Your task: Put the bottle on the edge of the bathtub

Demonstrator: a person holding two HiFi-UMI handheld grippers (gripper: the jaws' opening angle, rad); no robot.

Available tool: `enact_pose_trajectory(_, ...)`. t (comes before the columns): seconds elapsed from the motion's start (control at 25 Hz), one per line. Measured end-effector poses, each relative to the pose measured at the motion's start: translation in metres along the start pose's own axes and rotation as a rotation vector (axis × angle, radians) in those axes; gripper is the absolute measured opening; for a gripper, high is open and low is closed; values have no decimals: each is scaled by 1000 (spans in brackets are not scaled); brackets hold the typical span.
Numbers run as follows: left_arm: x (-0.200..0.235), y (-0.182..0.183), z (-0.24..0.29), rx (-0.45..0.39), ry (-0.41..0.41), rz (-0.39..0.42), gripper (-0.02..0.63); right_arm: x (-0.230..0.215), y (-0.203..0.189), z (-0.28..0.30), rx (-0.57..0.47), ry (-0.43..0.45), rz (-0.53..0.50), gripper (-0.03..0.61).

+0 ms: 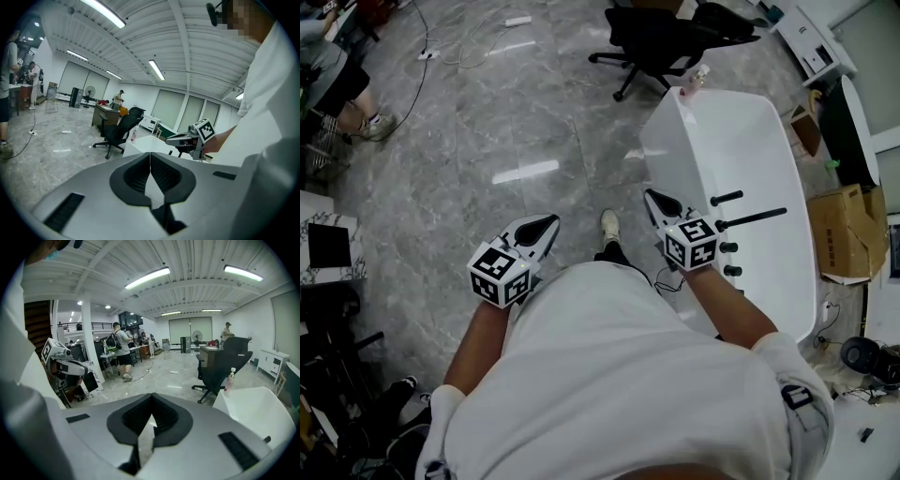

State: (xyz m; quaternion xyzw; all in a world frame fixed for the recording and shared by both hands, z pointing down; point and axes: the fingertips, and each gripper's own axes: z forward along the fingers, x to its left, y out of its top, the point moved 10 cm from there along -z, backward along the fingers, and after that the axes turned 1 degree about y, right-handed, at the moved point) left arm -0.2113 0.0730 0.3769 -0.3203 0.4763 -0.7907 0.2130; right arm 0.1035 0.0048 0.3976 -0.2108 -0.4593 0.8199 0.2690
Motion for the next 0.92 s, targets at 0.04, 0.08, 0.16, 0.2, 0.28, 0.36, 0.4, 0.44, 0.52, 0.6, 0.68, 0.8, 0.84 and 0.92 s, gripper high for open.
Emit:
enact_pose_trajectory(0.04, 1, 0, 0, -1, 2, -1, 18, 1, 1, 1, 3, 3, -5, 8)
enact_pose_trajectory(0.08, 2, -1, -1, -1, 4, -2, 18, 1, 1, 3, 4, 4, -8, 8)
enact_pose_trajectory(0.16, 3, 0, -1, -1, 6, -4, 18, 1, 3, 5, 5, 6, -11, 8)
enact_pose_trajectory(0.2, 4, 0, -1, -1, 6, -5, 18, 1, 4, 6, 5, 6, -11, 8)
enact_pose_trajectory(0.28, 5, 0, 0, -1, 5, -8, 18, 1, 6, 7, 6, 7, -12, 8)
enact_pose_trajectory(0.36, 5, -1, 0, 1, 4, -8, 18, 1, 6, 6, 6, 6, -12, 8)
enact_pose_trajectory(0.4, 4, -1, 0, 1, 3, -8, 18, 2, 5, 6, 5, 6, -11, 8)
enact_pose_trajectory(0.44, 4, -2, 0, 1, 2, -8, 18, 3, 4, 4, 5, 5, -11, 8)
enact_pose_trajectory(0.52, 2, -3, 0, 0, 2, -7, 18, 3, 2, 2, 5, 5, -8, 8)
enact_pose_trajectory(0.6, 1, -3, 1, 1, 3, -8, 18, 2, 1, 2, 7, 6, -5, 8)
enact_pose_trajectory(0.68, 2, -3, 3, 3, 5, -10, 18, -1, 1, 3, 9, 7, -2, 8)
enact_pose_trajectory(0.8, 4, -3, 5, 4, 9, -15, 18, -4, 0, 4, 12, 10, -5, 8)
enact_pose_trajectory(0.84, 4, -4, 6, 4, 10, -17, 18, -5, 0, 5, 12, 11, -6, 8)
enact_pose_trajectory(0.92, 6, -5, 8, 4, 14, -22, 18, -6, 0, 7, 15, 13, -8, 8)
